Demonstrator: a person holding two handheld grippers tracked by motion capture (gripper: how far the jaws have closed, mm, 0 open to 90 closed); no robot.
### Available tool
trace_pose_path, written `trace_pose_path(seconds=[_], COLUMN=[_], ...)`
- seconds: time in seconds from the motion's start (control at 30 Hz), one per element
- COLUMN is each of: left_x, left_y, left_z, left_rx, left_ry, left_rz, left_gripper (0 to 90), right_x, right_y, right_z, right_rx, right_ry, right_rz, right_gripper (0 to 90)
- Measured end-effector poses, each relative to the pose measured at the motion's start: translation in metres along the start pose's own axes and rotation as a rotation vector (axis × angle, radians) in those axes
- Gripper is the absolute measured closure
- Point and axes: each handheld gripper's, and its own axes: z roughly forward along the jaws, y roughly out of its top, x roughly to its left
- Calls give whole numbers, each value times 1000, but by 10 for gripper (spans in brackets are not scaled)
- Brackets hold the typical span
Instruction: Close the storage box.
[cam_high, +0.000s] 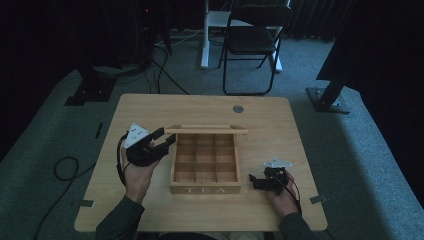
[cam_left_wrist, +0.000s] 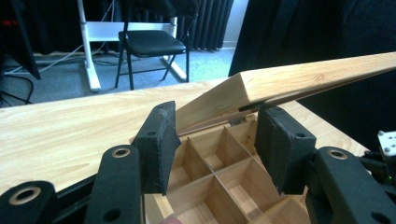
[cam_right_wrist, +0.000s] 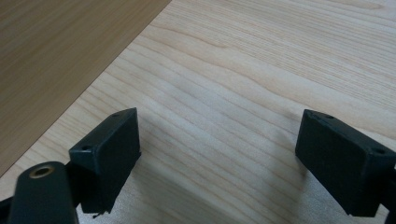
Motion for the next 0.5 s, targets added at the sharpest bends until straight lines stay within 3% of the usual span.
trace_pose_path(seconds=[0.5], left_x=[-10], left_y=[-16], left_z=[-5], left_rx=[24], left_ry=[15], left_rz=[25], left_gripper=[486], right_x=[0], right_y=[0], right_z=[0], right_rx=[-1], right_ry=[0], right_rz=[-4], right_gripper=[134])
